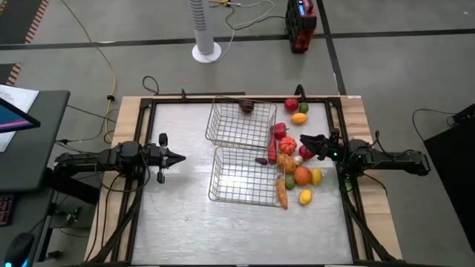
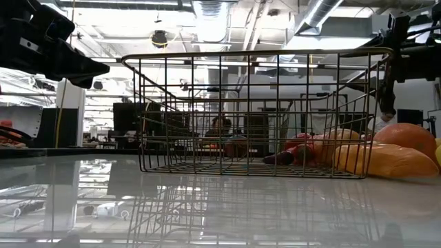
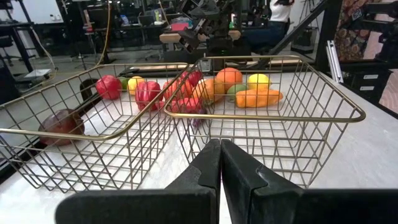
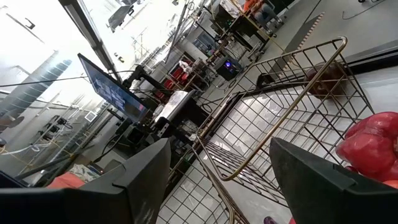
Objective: Sort produce into baskets
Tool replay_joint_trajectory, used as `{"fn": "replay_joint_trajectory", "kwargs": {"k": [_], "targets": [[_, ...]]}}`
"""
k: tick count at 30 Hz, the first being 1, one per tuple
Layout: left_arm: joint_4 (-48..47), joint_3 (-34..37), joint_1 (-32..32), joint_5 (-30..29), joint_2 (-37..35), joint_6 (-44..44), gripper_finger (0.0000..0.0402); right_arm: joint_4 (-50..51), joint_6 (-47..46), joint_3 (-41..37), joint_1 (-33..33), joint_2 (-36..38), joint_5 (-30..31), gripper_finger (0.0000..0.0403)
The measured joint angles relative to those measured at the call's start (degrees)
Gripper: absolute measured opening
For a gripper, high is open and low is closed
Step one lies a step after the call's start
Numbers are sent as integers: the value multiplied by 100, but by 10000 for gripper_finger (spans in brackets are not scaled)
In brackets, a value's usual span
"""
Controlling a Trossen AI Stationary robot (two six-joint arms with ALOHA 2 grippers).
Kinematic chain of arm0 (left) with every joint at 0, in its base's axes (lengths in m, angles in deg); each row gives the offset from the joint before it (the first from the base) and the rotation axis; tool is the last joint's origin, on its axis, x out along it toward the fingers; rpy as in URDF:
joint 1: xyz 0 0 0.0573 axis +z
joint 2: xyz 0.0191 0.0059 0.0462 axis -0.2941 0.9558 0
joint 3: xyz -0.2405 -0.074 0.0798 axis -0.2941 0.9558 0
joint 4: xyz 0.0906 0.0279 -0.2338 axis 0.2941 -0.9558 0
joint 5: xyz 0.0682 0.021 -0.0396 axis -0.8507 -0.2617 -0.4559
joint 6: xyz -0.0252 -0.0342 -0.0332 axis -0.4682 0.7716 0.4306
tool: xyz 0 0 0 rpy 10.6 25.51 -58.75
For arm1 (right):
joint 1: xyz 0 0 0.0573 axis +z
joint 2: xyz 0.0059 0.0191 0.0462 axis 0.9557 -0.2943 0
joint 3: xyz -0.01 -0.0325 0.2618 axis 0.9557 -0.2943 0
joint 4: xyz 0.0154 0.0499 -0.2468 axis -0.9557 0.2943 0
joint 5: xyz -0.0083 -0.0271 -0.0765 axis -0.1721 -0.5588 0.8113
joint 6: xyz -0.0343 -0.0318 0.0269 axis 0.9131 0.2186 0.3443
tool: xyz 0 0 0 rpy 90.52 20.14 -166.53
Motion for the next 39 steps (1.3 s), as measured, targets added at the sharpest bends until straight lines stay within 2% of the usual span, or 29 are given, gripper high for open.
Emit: {"fn": "replay_joint_trajectory", "kwargs": {"k": [9, 16, 23, 27, 32, 35, 39], "targets": [[2, 0, -1, 1, 0, 0, 0, -2, 0, 0, 2, 0, 0, 301], [4, 0, 2, -40, 2, -1076, 0, -1, 0, 0, 1, 2, 0, 301], [118, 16, 0, 4, 0, -1006, 0, 0, 2, 0, 1, 2, 0, 301], [718, 24, 2, 3, 1, -713, 0, -2, 1, 0, 0, 2, 0, 301], [1855, 22, 0, 2, 1, 491, 0, -2, 0, 0, 0, 2, 0, 301], [2495, 13, 2, -109, 0, 796, 0, -13, -21, 0, -5, 1, 0, 301], [2911, 11, -1, -138, 0, 1272, 0, -78, -579, 0, -11, 0, 10, 301]]}}
